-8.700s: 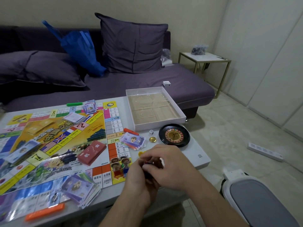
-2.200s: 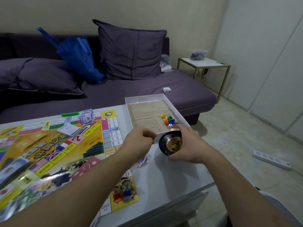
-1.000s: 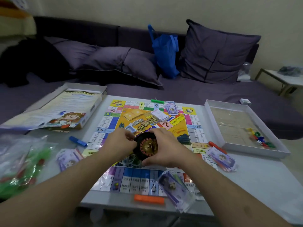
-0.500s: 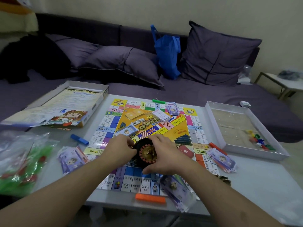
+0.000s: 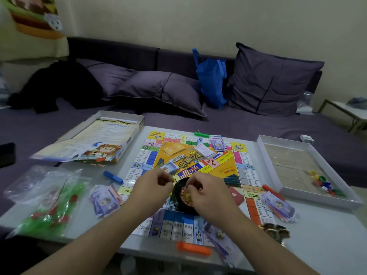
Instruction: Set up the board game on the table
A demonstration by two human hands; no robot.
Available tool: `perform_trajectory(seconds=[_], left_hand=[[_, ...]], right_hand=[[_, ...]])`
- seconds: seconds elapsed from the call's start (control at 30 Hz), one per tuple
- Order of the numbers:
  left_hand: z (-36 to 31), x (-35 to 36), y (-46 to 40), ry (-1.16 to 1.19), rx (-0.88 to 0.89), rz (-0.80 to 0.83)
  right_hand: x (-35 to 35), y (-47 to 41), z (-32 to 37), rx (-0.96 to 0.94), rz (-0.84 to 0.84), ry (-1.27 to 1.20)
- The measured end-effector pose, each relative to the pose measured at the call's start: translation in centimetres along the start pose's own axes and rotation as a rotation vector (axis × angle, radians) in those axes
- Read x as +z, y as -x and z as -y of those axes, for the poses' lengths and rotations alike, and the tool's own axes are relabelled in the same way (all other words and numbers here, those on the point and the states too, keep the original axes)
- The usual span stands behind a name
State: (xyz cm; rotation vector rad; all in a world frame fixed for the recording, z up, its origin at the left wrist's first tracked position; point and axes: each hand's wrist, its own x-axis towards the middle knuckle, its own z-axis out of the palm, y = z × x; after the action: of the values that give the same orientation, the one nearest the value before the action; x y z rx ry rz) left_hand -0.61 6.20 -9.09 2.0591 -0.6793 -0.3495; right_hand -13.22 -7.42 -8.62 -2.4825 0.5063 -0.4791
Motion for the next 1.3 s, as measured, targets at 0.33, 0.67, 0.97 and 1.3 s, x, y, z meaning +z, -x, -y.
perform_trajectory(seconds=[0.33,0.67,0.97,1.3], left_hand=[[2.9,-4.1,2.0,0.134,-0.04,-0.042],[5.2,-7.5,-0.5,0.219,-0.13,-0.066],[5.2,-7.3,-1.3,0.251,-0.149,-0.056],[5.0,-7.1,-1.0,0.241,-0.162,-0.065]], right_hand=[[3.1,2.2,3.8,-0.066,0.09,-0.107],[6.1,0.7,7.2,-0.028,0.142,-0.157],[6.5,-0.4,8.3,0.0,0.14,-0.178],[6.8,0.0,8.8,0.004,0.134,-0.196]])
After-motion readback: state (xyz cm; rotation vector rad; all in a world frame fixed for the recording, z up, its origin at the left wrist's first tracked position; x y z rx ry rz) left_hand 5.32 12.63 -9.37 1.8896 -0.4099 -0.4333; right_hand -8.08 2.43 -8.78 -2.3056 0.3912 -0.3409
